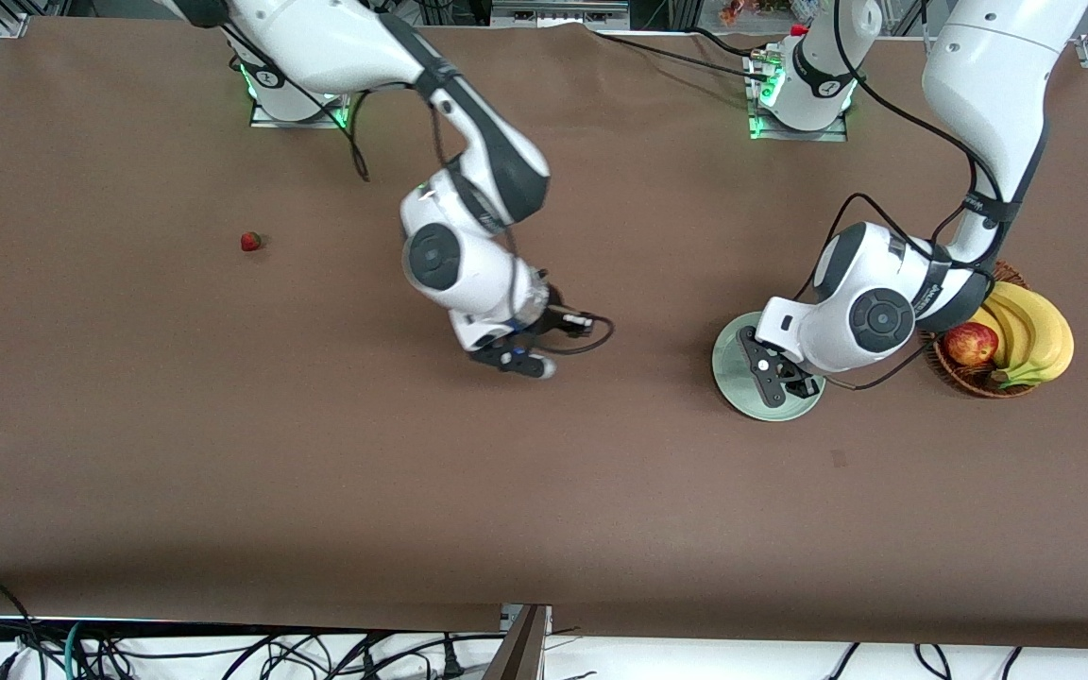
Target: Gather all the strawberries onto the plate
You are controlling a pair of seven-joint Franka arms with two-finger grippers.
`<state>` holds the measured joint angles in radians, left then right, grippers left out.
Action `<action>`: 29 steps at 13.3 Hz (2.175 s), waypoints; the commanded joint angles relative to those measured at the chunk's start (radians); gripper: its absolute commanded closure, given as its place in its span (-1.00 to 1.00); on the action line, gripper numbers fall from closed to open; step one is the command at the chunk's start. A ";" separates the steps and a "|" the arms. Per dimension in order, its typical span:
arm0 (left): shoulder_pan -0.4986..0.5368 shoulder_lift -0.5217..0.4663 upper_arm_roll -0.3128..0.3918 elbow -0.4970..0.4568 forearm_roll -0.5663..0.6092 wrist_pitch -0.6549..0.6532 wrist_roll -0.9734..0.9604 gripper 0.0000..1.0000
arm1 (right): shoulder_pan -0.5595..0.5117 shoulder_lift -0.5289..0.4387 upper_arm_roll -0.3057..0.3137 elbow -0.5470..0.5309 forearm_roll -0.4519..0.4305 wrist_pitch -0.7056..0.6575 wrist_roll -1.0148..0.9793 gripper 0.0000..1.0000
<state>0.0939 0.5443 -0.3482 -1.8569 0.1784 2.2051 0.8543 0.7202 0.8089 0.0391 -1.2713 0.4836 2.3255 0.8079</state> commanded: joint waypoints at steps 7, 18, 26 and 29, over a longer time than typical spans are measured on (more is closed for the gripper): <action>0.090 -0.168 -0.011 0.080 -0.208 -0.299 -0.003 -1.00 | 0.142 0.200 -0.018 0.178 -0.048 0.235 0.172 0.59; -0.117 -0.158 -0.026 0.226 -0.243 -0.484 -0.722 -1.00 | 0.150 0.204 -0.045 0.139 -0.177 0.162 0.172 -0.99; -0.152 -0.133 -0.026 0.217 -0.260 -0.414 -0.751 -1.00 | 0.131 -0.110 -0.329 -0.101 -0.175 -0.340 -0.160 -1.00; -0.250 -0.048 -0.021 0.203 -0.241 -0.233 -0.840 -1.00 | 0.133 -0.301 -0.465 -0.427 -0.175 -0.289 -0.429 -1.00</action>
<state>-0.0924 0.4351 -0.3788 -1.6565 -0.0606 1.8801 0.0610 0.8387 0.6809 -0.3678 -1.4214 0.3173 1.9819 0.5370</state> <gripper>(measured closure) 0.000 0.000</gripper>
